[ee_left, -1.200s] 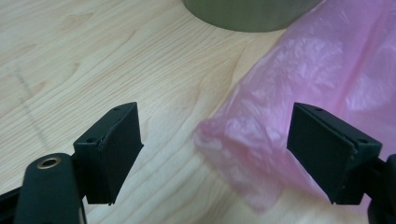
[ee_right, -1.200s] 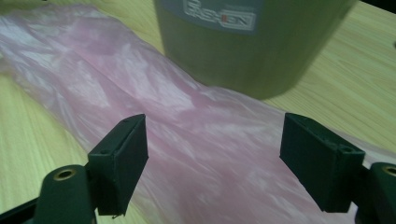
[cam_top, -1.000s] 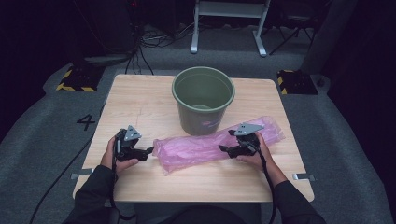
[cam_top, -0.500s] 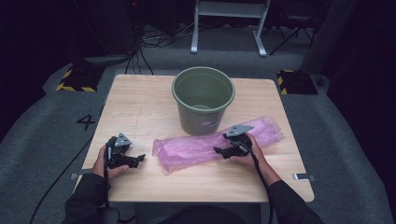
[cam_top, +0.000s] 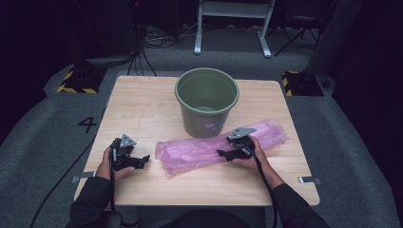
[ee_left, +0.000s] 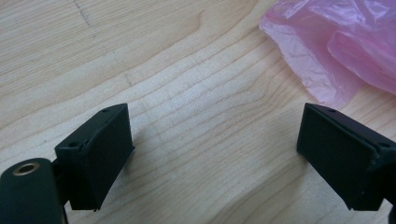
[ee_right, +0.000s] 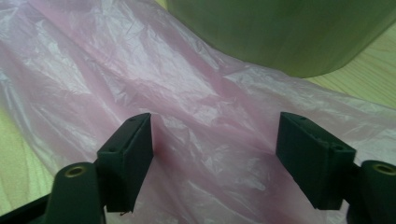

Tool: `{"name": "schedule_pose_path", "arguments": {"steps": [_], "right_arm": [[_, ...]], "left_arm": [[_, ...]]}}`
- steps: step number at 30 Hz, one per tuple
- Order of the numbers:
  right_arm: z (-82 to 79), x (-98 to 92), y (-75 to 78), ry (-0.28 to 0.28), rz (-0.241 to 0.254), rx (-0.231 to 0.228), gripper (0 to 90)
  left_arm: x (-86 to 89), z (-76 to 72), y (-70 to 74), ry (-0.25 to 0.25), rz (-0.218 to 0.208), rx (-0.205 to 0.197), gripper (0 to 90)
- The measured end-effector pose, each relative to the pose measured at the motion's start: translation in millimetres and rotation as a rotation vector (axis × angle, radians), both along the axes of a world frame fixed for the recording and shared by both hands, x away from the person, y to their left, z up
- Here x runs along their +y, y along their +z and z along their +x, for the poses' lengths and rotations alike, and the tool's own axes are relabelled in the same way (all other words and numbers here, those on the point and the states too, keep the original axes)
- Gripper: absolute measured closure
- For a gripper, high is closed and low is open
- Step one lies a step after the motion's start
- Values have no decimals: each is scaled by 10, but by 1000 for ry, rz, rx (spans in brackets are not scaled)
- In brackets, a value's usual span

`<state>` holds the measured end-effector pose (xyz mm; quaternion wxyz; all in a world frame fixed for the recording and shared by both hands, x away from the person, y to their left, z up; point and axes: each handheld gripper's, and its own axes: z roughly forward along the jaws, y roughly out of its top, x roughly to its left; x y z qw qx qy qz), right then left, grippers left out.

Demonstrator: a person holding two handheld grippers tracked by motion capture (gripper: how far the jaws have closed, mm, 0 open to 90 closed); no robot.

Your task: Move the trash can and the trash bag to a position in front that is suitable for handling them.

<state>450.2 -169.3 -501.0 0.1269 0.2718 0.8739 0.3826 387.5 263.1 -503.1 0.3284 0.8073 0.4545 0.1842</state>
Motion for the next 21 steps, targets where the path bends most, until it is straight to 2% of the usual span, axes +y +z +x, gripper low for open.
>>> {"name": "schedule_pose_path", "arguments": {"steps": [4, 5, 7, 9, 10, 13, 14, 16, 19, 21], "right_arm": [[10, -21, -2, -8, 13, 8, 341], [7, -28, 5, -9, 19, 7, 439], [7, -33, 7, -12, 20, 4, 471], [-2, -31, 9, -10, 24, -4, 585], [-2, -31, 9, -10, 24, -4, 585], [-11, -46, 7, -17, 30, -11, 734], [-11, -46, 7, -17, 30, -11, 734], [-20, -52, 6, -24, 29, -17, 808], [-27, -52, 6, -30, 22, -29, 847], [-56, -65, 20, -37, 30, -59, 885]], "left_arm": [[11, -3, -12, -8, -11, -7, 104], [11, -2, -12, -8, -11, -8, 104], [12, -1, -12, -9, -12, -8, 104], [13, 0, -13, -10, -12, -8, 103], [13, 0, -12, -11, -12, -8, 103], [15, 3, -13, -14, -11, -9, 104], [15, 3, -13, -14, -11, -9, 103], [15, 3, -13, -14, -11, -9, 104], [15, 3, -13, -14, -11, -9, 103], [15, 4, -13, -15, -12, -9, 103]]}}
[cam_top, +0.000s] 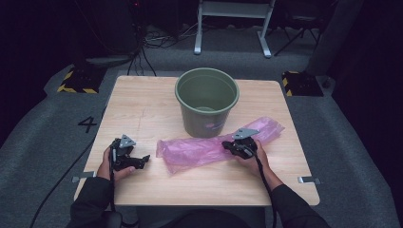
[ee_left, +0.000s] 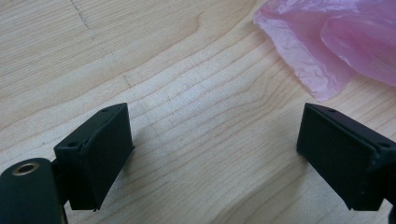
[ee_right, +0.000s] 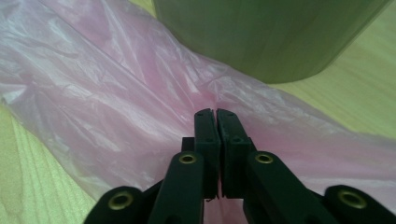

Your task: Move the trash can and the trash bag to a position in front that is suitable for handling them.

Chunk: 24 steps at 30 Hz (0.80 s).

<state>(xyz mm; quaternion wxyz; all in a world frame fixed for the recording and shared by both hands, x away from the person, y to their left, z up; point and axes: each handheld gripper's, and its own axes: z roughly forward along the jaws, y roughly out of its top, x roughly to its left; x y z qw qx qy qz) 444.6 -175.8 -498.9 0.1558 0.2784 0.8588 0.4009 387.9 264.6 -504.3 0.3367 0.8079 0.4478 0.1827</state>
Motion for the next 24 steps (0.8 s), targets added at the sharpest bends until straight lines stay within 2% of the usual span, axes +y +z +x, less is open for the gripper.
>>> {"name": "schedule_pose_path", "arguments": {"steps": [4, 16, 17, 18, 20, 21, 22, 24], "right_arm": [[-26, -23, 30, -1, 16, -19, 893], [-68, -157, 62, 0, 21, -18, 889], [-70, -147, 81, 0, 25, -14, 807], [-70, -147, 81, 0, 25, -14, 807], [-82, -106, 86, 12, 3, -18, 731], [-98, -69, 79, 11, -12, -22, 631], [-98, -69, 79, 11, -12, -22, 631], [-102, -40, 76, 25, -20, -3, 492]], "left_arm": [[2, 3, 0, -4, 0, 0, 103], [8, 12, 1, -12, 3, 0, 102], [6, 14, 1, -12, 3, 1, 99], [5, 14, 1, -12, 3, 3, 99], [4, 13, 1, -11, 2, 3, 99], [4, 13, 0, -12, 2, 3, 99], [4, 13, 1, -11, 3, 3, 99], [4, 13, 1, -10, 3, 3, 99]]}}
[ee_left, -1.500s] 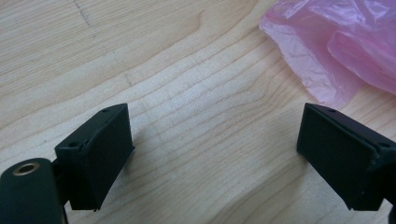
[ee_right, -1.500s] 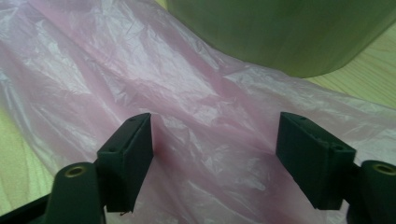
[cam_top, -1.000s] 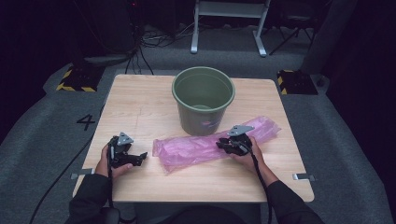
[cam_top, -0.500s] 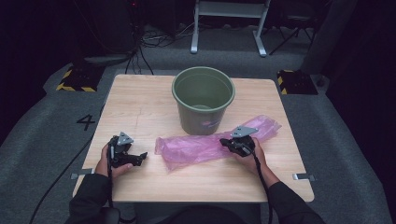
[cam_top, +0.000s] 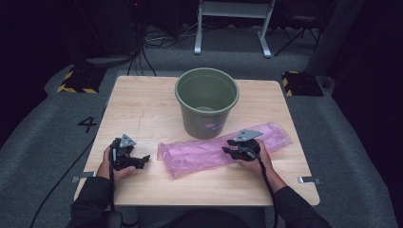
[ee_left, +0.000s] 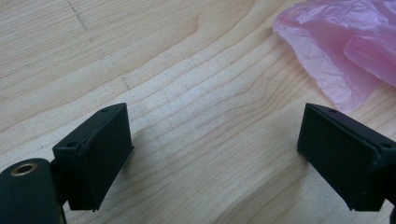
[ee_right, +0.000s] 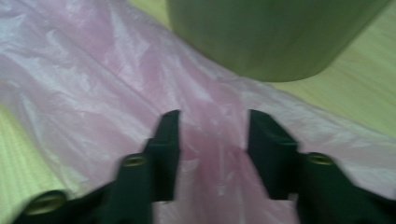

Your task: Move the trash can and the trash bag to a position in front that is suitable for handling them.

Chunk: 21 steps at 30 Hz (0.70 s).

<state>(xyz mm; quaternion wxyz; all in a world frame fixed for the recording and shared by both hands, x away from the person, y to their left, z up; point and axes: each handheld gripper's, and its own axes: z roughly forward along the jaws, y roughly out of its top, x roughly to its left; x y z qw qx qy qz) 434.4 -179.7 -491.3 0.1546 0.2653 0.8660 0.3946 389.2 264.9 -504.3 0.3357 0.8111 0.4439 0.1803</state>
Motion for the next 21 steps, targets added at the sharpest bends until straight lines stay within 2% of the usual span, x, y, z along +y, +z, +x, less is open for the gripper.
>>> {"name": "schedule_pose_path", "arguments": {"steps": [1, 2, 3, 5, 7, 9, 12, 18, 21], "right_arm": [[-7, 13, 2, 13, 1, 12, 435], [-22, 33, 10, 35, 24, 16, 321], [-22, 33, 10, 35, 24, 16, 321], [-27, 68, 20, 49, 28, 18, 255], [-15, 108, 13, 55, 36, 23, 227], [6, 151, -9, 80, 46, 54, 214], [24, 235, -59, 98, 21, 82, 215], [33, 275, -94, 91, -9, 90, 236], [34, 268, -89, 89, -20, 79, 289]], "left_arm": [[-1, 0, 0, 1, 0, 0, 99], [-1, 0, -1, 1, -1, 0, 99], [-1, 0, -1, 1, -1, 0, 99], [-2, 0, -1, 1, -1, 0, 99], [-3, -1, -2, 3, -1, -1, 99], [-1, -1, 1, 2, 1, 0, 98], [-1, 0, 0, 1, 0, 0, 99], [-1, 0, 0, 1, 0, 0, 99], [-2, 0, 1, 1, 2, 0, 98]]}}
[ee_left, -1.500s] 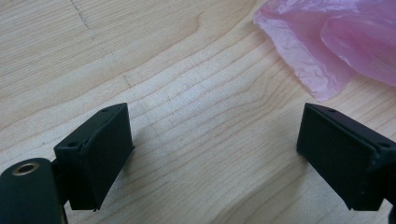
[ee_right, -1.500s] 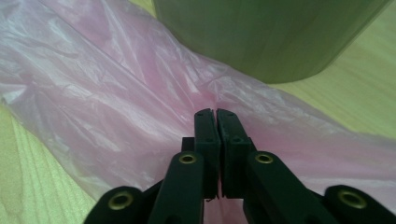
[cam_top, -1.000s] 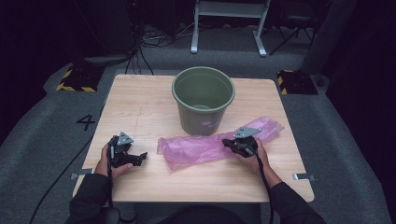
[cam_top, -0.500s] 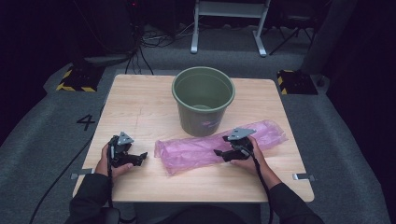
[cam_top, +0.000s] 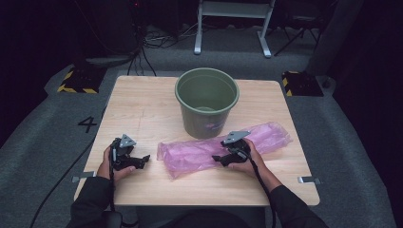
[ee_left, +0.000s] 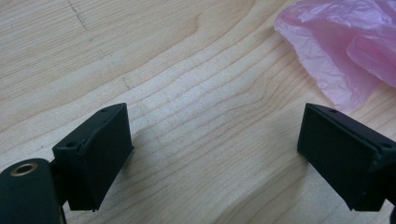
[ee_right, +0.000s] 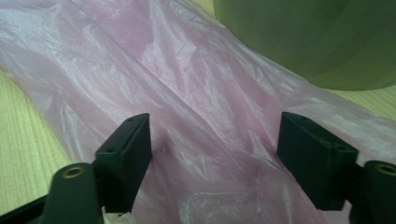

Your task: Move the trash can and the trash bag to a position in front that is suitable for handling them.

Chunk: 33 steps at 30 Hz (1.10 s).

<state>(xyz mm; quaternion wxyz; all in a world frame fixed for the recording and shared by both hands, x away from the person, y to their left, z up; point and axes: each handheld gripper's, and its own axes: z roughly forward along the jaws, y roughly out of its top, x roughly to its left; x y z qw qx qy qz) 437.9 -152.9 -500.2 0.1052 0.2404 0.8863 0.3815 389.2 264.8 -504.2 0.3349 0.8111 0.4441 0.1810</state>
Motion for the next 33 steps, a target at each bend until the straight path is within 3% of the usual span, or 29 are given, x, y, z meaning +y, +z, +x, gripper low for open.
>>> {"name": "schedule_pose_path", "arguments": {"steps": [9, 18, 28, 33], "right_arm": [[-15, -113, 8, -67, 30, -25, 771], [-17, -127, 23, -71, 37, -53, 877], [-64, -339, 251, -99, 139, -117, 891], [-121, -467, 356, -99, 160, -159, 892]], "left_arm": [[-5, 7, -1, -2, -1, 1, 95], [-5, 7, -1, -2, -1, 1, 95], [-4, 8, 0, -3, -1, 1, 95], [-3, 10, -1, -6, -1, 1, 94]]}}
